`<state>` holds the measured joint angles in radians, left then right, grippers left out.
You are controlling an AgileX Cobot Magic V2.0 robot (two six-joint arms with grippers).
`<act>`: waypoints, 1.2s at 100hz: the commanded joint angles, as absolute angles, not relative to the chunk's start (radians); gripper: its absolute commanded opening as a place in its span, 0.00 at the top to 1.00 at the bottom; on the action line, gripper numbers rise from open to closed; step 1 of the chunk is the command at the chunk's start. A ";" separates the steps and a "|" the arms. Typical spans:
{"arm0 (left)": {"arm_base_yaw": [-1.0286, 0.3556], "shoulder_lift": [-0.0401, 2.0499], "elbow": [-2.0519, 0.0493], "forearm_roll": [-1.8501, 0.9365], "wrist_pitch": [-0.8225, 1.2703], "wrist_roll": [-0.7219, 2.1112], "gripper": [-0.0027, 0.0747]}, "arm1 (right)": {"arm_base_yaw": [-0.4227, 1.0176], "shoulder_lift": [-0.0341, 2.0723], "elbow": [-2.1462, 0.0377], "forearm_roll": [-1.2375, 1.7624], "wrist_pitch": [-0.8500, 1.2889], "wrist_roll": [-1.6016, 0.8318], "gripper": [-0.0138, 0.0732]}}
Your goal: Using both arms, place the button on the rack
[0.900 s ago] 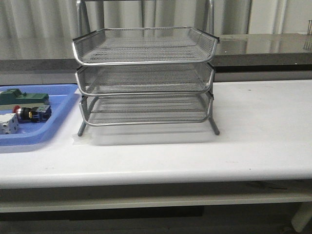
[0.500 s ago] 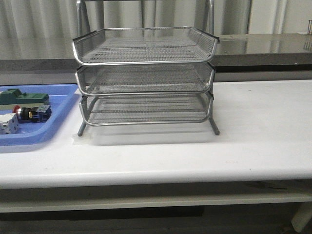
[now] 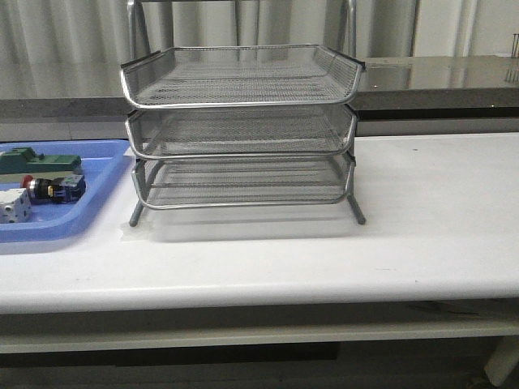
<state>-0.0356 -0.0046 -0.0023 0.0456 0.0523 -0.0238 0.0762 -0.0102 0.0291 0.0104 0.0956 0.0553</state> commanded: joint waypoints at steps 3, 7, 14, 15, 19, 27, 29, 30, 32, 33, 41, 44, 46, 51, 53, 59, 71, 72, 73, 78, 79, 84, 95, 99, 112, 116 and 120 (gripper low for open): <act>-0.041 -0.038 0.053 0.037 -0.022 -0.031 0.99 | 0.080 -0.030 0.009 0.000 -0.016 0.053 0.91; -0.041 -0.038 0.053 0.037 -0.022 -0.031 0.99 | 0.080 -0.030 0.009 0.006 -0.035 0.053 0.91; -0.041 -0.038 0.053 0.037 -0.022 -0.031 0.99 | 0.080 -0.030 0.002 0.032 -0.062 0.054 0.91; -0.041 -0.038 0.053 0.037 -0.022 -0.031 0.99 | 0.080 -0.030 0.001 0.037 -0.063 0.054 0.91; -0.041 -0.038 0.053 0.037 -0.022 -0.031 0.99 | 0.080 -0.030 -0.012 0.068 -0.058 0.054 0.91; -0.041 -0.038 0.053 0.037 -0.022 -0.031 0.99 | 0.080 -0.016 -0.047 0.134 -0.025 0.054 0.91; -0.041 -0.038 0.053 0.037 -0.022 -0.031 0.99 | 0.080 -0.010 -0.059 0.152 -0.010 0.054 0.91; -0.041 -0.038 0.053 0.037 -0.022 -0.031 0.99 | 0.080 -0.008 -0.069 0.163 0.000 0.054 0.91; -0.041 -0.038 0.053 0.037 -0.022 -0.031 0.99 | 0.080 0.002 -0.077 0.179 0.016 0.054 0.91; -0.041 -0.038 0.053 0.037 -0.022 -0.031 0.99 | 0.080 0.005 -0.088 0.183 0.021 0.054 0.91; -0.041 -0.038 0.053 0.037 -0.022 -0.031 0.99 | 0.080 0.063 -0.151 0.222 0.096 0.054 0.91; -0.041 -0.038 0.053 0.037 -0.022 -0.031 0.99 | 0.080 0.089 -0.183 0.228 0.132 0.054 0.91; -0.041 -0.038 0.053 0.037 -0.022 -0.031 0.99 | 0.080 0.110 -0.197 0.229 0.154 0.054 0.91; -0.041 -0.038 0.053 0.037 -0.022 -0.031 0.99 | 0.080 0.165 -0.253 0.229 0.203 0.054 0.91; -0.041 -0.038 0.053 0.037 -0.022 -0.031 0.99 | 0.080 0.191 -0.268 0.229 0.217 0.054 0.91; -0.041 -0.038 0.053 0.037 -0.022 -0.031 0.99 | 0.080 0.263 -0.336 0.229 0.277 0.054 0.91; -0.041 -0.038 0.053 0.037 -0.022 -0.031 0.99 | 0.080 0.437 -0.469 0.229 0.380 0.054 0.91; -0.041 -0.038 0.053 0.037 -0.022 -0.031 0.99 | 0.080 0.447 -0.485 0.229 0.393 0.054 0.91; -0.041 -0.038 0.053 0.037 -0.022 -0.031 0.99 | 0.080 0.458 -0.493 0.229 0.399 0.054 0.91; -0.041 -0.038 0.053 0.037 -0.022 -0.031 0.99 | 0.080 0.536 -0.550 0.230 0.449 0.054 0.91; -0.041 -0.038 0.053 0.037 -0.022 -0.031 0.99 | 0.080 0.546 -0.566 0.230 0.463 0.054 0.91; -0.041 -0.038 0.053 0.037 -0.022 -0.031 0.99 | 0.080 0.614 -0.620 0.232 0.505 0.054 0.91; -0.041 -0.038 0.053 0.037 -0.022 -0.031 0.99 | 0.080 0.768 -0.721 0.263 0.573 0.054 0.91; -0.041 -0.038 0.053 0.037 -0.022 -0.031 0.99 | 0.080 0.822 -0.754 0.277 0.590 0.054 0.91; -0.041 -0.038 0.053 0.037 -0.022 -0.031 0.99 | 0.080 0.979 -0.829 0.376 0.613 0.054 0.91; -0.041 -0.038 0.053 0.037 -0.022 -0.031 0.99 | 0.080 1.026 -0.844 0.408 0.619 0.054 0.91; -0.041 -0.038 0.053 0.037 -0.022 -0.031 0.99 | 0.080 1.071 -0.860 0.429 0.623 0.048 0.91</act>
<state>-0.0356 -0.0046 -0.0023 0.0456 0.0523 -0.0238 0.0762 0.9914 -0.7963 0.3511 0.6543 0.0553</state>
